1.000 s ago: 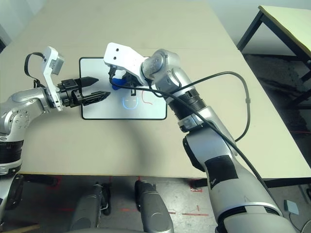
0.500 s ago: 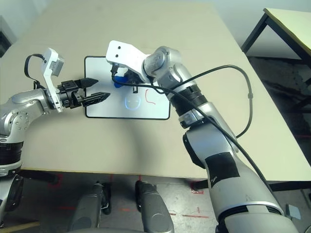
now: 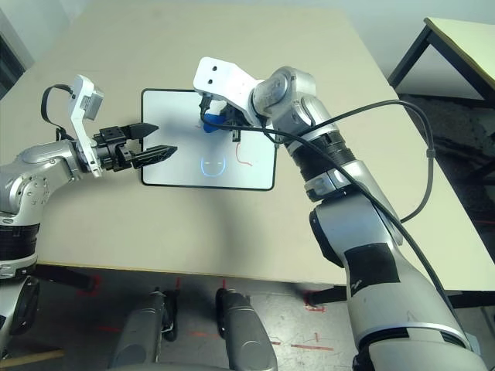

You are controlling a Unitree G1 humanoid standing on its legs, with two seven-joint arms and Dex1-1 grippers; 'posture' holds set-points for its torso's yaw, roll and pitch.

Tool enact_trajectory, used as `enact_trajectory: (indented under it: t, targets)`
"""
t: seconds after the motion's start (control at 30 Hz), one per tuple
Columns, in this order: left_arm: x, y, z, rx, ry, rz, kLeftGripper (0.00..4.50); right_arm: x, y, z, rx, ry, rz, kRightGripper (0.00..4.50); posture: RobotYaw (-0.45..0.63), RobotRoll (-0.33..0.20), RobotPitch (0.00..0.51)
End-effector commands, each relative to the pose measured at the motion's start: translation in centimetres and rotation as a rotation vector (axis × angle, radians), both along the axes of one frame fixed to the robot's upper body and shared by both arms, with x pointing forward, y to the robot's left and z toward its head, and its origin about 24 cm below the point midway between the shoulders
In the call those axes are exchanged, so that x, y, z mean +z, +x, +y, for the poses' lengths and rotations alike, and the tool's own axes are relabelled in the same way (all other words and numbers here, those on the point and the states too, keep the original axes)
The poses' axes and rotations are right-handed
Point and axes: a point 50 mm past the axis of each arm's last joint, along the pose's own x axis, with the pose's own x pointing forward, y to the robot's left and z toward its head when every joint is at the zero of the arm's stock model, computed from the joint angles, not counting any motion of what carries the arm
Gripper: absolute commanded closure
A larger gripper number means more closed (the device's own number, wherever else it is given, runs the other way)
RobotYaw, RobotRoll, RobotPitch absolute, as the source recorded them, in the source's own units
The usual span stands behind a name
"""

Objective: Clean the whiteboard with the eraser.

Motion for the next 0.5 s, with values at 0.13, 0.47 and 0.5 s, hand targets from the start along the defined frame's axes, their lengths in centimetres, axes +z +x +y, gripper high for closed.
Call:
enact_trajectory:
  t: [0.13,0.47,0.5]
  targets:
    - [-0.1,-0.1,-0.1,0.003,0.009,0.004,0.0,-2.2,0.0,1.2,0.008,-0.026,0.061,3.72,-0.02,0.0,0.211]
    - [-0.4,-0.4,0.1,0.015,0.004,0.009,0.0,-2.9,-0.2,2.9,0.056,-0.02,0.085,3.73,-0.02,0.0,0.217]
    - [-0.4,-0.4,0.1,0.015,0.004,0.009,0.0,-2.9,-0.2,3.1,0.059,-0.018,0.085,3.73,-0.02,0.0,0.218]
